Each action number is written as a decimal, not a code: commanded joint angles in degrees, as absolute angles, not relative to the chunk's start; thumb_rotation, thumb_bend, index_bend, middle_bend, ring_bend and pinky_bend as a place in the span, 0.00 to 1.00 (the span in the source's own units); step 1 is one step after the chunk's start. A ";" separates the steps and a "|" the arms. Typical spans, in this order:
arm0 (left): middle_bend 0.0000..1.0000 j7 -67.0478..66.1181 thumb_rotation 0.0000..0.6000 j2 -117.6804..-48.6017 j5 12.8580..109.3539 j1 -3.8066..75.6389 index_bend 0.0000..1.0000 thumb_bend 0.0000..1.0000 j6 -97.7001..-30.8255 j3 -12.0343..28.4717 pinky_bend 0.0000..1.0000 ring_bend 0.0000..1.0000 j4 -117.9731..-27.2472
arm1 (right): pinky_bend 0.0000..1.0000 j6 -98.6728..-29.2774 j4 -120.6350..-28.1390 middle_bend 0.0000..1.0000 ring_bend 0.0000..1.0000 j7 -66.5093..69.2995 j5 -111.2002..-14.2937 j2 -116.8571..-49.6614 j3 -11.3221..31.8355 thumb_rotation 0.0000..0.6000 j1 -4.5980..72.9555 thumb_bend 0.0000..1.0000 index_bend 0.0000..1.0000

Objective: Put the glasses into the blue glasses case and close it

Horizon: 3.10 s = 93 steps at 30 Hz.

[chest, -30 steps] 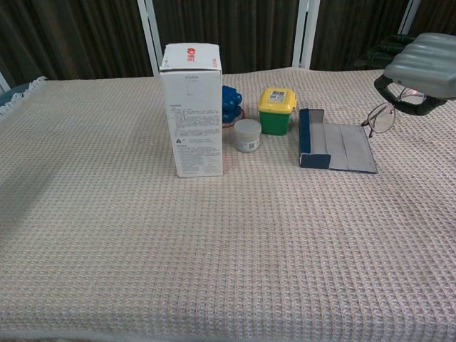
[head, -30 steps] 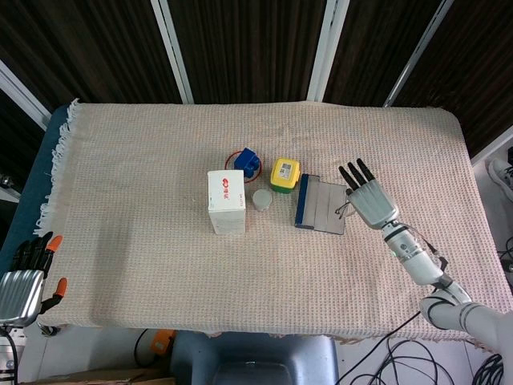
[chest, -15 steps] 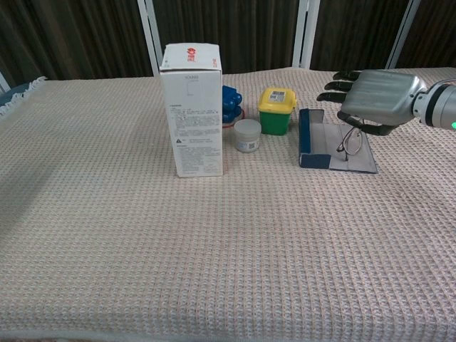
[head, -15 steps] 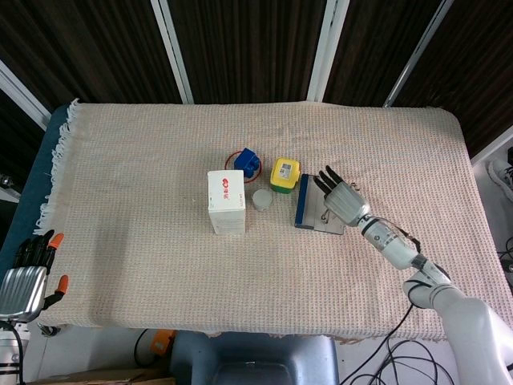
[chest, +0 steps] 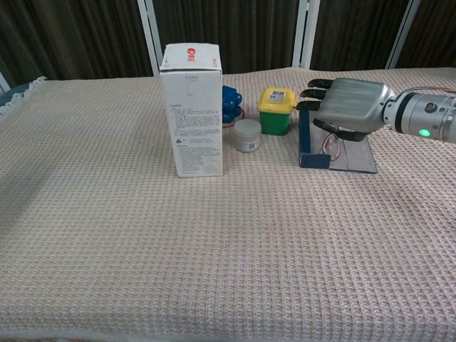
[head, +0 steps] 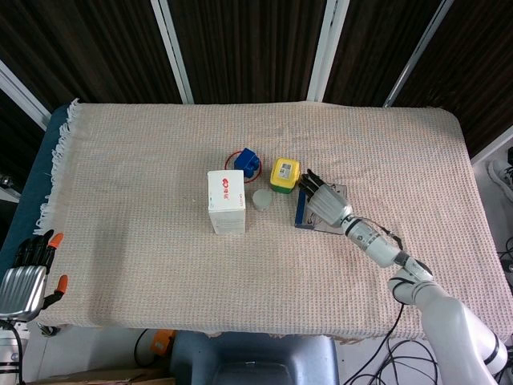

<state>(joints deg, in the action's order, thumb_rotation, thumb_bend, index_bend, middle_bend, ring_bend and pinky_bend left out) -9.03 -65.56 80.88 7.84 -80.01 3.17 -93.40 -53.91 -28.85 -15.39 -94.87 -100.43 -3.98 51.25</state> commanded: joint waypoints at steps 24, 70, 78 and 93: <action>0.00 -8.61 1.00 -65.29 81.18 7.93 0.00 0.41 -80.05 2.77 0.01 0.00 -93.58 | 0.00 -61.33 -24.47 0.17 0.00 -13.17 -95.08 -103.11 -2.32 1.00 50.06 0.27 0.52; 0.00 -9.14 1.00 -65.49 79.85 8.12 0.00 0.41 -79.70 3.01 0.02 0.00 -93.42 | 0.00 -53.13 -14.67 0.16 0.00 -12.23 -93.03 -112.13 -1.27 1.00 54.22 0.32 0.66; 0.00 -8.88 1.00 -65.40 79.94 8.05 0.00 0.41 -79.77 2.94 0.02 0.00 -93.33 | 0.00 -53.53 -14.86 0.17 0.00 -12.56 -93.07 -111.94 -1.53 1.00 53.89 0.45 0.73; 0.00 -8.61 1.00 -65.29 80.54 7.96 0.00 0.41 -80.03 2.70 0.02 0.00 -93.44 | 0.00 -59.43 -20.98 0.14 0.00 -12.17 -94.25 -107.06 -2.96 1.00 50.41 0.45 0.45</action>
<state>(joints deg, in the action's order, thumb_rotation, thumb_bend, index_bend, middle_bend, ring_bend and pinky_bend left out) -8.62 -65.30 80.53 7.96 -80.03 2.72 -93.43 -58.44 -19.78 -11.94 -94.30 -107.96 -2.96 51.15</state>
